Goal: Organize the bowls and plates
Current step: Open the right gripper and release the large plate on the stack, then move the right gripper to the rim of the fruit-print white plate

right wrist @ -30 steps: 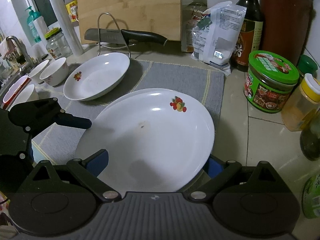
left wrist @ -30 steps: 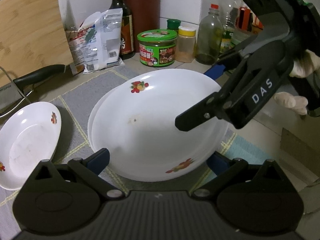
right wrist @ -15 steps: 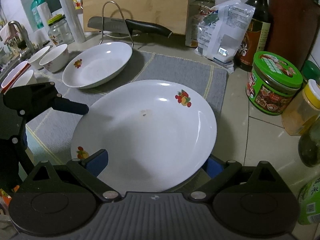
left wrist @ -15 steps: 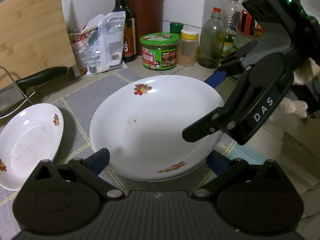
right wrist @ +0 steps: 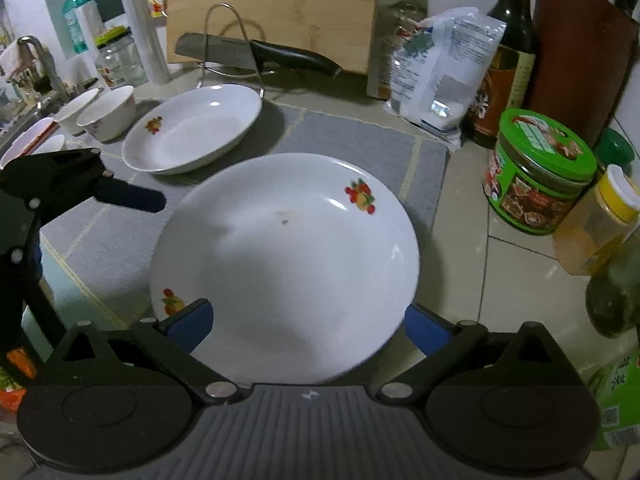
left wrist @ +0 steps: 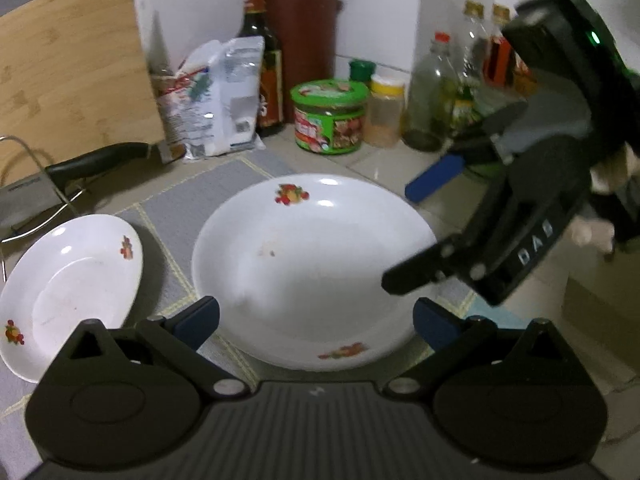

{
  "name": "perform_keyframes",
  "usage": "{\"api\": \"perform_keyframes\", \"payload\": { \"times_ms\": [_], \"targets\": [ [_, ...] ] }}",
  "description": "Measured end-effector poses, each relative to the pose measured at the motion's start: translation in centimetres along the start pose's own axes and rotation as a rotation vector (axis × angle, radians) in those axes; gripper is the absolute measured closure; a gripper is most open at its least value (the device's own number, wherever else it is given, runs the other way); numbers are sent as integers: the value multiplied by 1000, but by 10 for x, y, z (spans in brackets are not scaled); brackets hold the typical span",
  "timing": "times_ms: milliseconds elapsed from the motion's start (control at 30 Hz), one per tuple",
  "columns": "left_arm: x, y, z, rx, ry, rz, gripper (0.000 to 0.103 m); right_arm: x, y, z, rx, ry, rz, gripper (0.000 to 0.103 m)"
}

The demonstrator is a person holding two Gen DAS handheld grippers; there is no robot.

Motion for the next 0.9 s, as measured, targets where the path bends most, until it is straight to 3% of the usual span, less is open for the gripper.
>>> {"api": "perform_keyframes", "payload": {
  "times_ms": [200, 400, 900],
  "targets": [
    [-3, -8, -13, 64, 75, -28, 1, 4, -3, -7, -41, 43, -23, 0],
    [-15, -19, -28, 134, 98, -102, 1, 8, -10, -11, -76, 78, -42, 0],
    [-48, -54, -85, 406, 116, -299, 1, 28, -55, -11, -21, 155, -100, 0]
  ]
}}
Point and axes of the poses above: each gripper's, at about its wrist camera, not at the fingertips, and z roughly the way its jaws point, y to its right, x to its top, the point moved 8 cm from there along z, roughly the way its jaws point, and after that the axes turned 3 degrees about -z, right-handed, at the moved point
